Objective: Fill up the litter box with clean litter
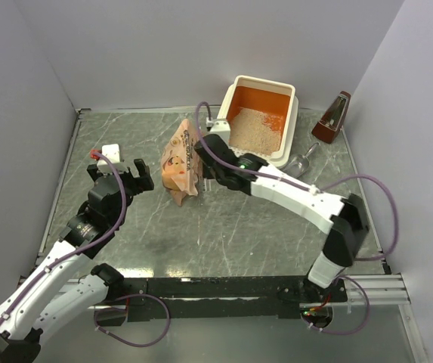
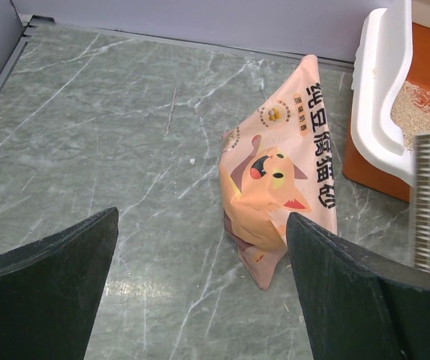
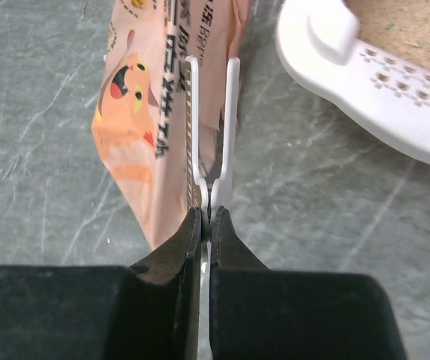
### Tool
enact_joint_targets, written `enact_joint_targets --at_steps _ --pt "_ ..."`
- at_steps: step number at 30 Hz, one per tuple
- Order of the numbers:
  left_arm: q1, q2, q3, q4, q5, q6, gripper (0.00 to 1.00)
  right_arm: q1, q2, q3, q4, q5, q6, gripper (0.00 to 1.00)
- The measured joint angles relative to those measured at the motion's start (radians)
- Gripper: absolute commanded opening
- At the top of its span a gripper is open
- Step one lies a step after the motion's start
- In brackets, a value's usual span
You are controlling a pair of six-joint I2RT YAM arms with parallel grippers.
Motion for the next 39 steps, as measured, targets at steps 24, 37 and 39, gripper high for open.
enact_joint_targets --at_steps 24,37,39 --pt "0.000 0.012 0.002 -0.005 0.000 -0.001 0.97 -0.498 -0.511 -0.777 -0.061 -0.244 0.064 0.00" --pt "0.000 0.025 0.006 -0.006 -0.001 -0.001 0.97 -0.570 -0.448 -0.855 -0.043 -0.288 0.095 0.72" --pt "0.000 0.032 0.006 -0.006 -0.001 -0.001 0.97 -0.570 -0.449 -0.855 -0.044 -0.292 0.088 0.73"
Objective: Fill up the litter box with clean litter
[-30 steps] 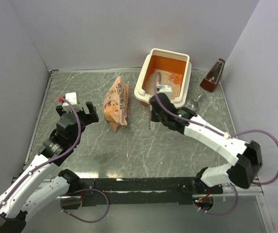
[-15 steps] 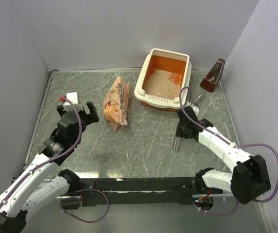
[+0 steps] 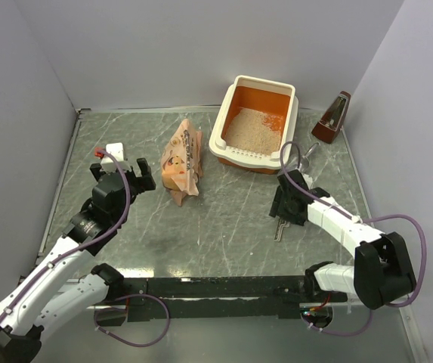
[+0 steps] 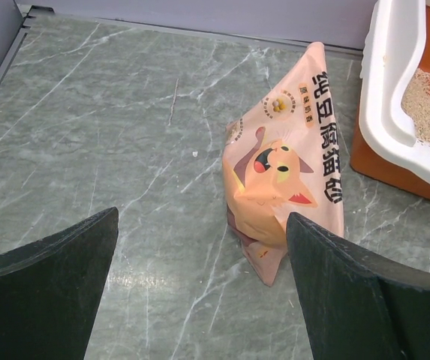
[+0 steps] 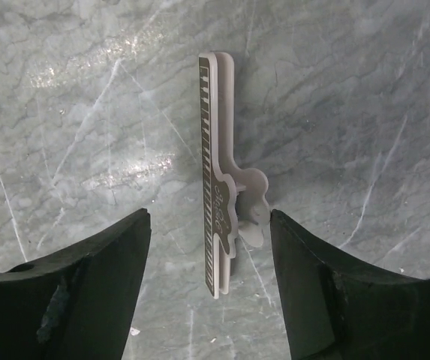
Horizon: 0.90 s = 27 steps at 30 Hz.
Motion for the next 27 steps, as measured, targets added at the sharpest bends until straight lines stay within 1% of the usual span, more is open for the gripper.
enact_joint_targets --at_steps 4,7,10,13,16,20,24,27 --pt "0.000 0.005 0.000 0.000 0.000 0.000 0.97 0.001 -0.033 0.010 -0.008 -0.003 -0.013 0.73" --pt "0.000 0.006 0.000 0.000 0.000 0.000 0.97 0.019 -0.078 0.053 -0.013 -0.008 -0.024 0.73" --pt "0.000 0.010 0.000 0.000 0.000 0.000 0.97 0.053 -0.094 0.129 0.015 -0.061 -0.039 0.73" --pt "0.000 0.015 0.000 0.000 0.000 0.000 0.97 0.102 -0.077 0.189 0.066 -0.116 -0.049 0.73" --pt "0.000 0.019 0.001 0.000 0.000 0.000 0.97 0.172 -0.014 0.243 0.115 -0.143 -0.050 0.73" --pt "0.000 0.020 0.001 0.000 0.000 0.000 0.97 0.249 0.131 0.316 0.187 -0.180 -0.037 0.73" --pt "0.000 0.020 0.002 -0.002 0.000 0.000 0.97 0.263 0.246 0.324 0.308 -0.246 0.008 0.73" --pt "0.000 0.020 0.002 -0.002 0.000 0.000 0.97 0.267 0.279 0.301 0.407 -0.292 0.053 0.72"
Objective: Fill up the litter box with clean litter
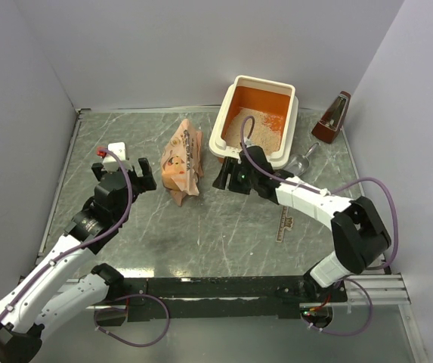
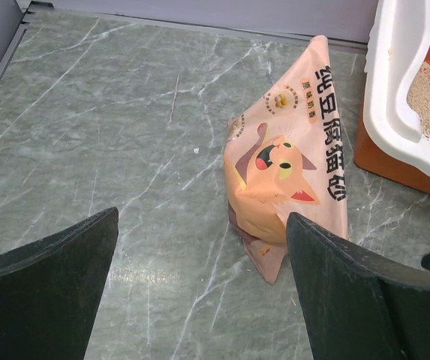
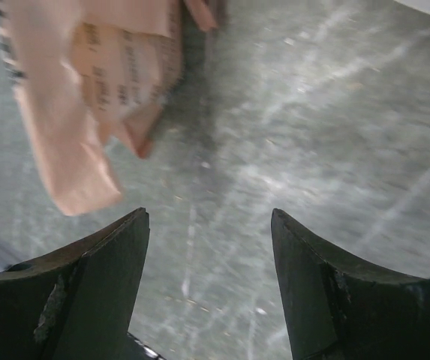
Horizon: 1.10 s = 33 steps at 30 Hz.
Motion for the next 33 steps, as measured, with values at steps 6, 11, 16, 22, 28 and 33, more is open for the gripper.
enact_joint_targets --at_steps 6,11,16,22,28,33 --pt "0.000 0.011 0.003 -0.005 0.000 0.000 0.97 0.002 0.040 -0.012 0.220 -0.094 0.080 0.71" --pt "0.000 0.013 0.004 -0.008 0.000 0.000 0.97 0.003 0.092 -0.041 0.418 -0.162 0.146 0.78" --pt "0.000 0.013 0.004 -0.008 0.001 0.000 0.97 0.006 0.183 -0.061 0.588 -0.214 0.203 0.88" --pt "0.000 0.016 0.004 -0.008 0.002 0.000 0.97 0.016 0.272 -0.064 0.767 -0.252 0.253 0.95" --pt "0.000 0.020 0.004 -0.009 0.004 0.001 0.97 0.018 0.349 -0.064 0.921 -0.293 0.312 0.95" --pt "0.000 0.029 0.004 -0.010 0.004 0.001 0.97 0.020 0.406 -0.052 1.001 -0.307 0.355 0.95"
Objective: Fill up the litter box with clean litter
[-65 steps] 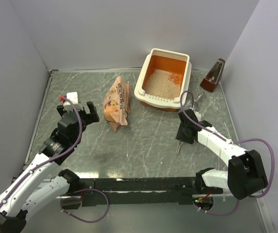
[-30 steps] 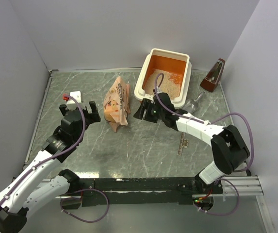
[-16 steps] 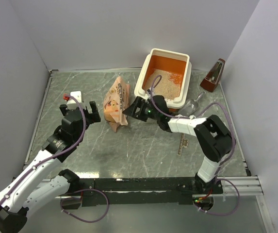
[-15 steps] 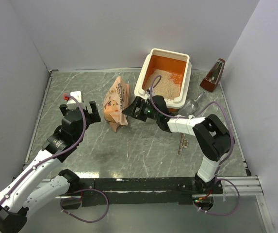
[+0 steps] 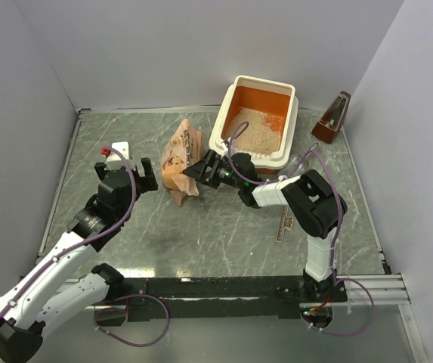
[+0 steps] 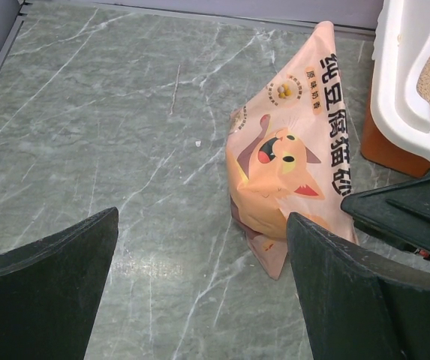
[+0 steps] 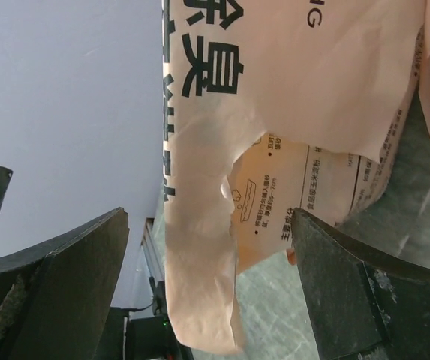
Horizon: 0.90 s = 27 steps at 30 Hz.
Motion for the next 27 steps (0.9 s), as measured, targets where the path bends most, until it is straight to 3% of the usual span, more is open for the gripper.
enact_joint_targets --at_steps 16,27 --pt "0.000 0.008 0.000 -0.003 0.000 0.000 0.97 0.044 0.004 0.049 0.024 -0.041 0.001 0.93" --pt "0.000 0.009 0.002 -0.003 0.008 0.000 0.97 0.085 -0.078 0.053 -0.141 0.019 -0.142 0.92"
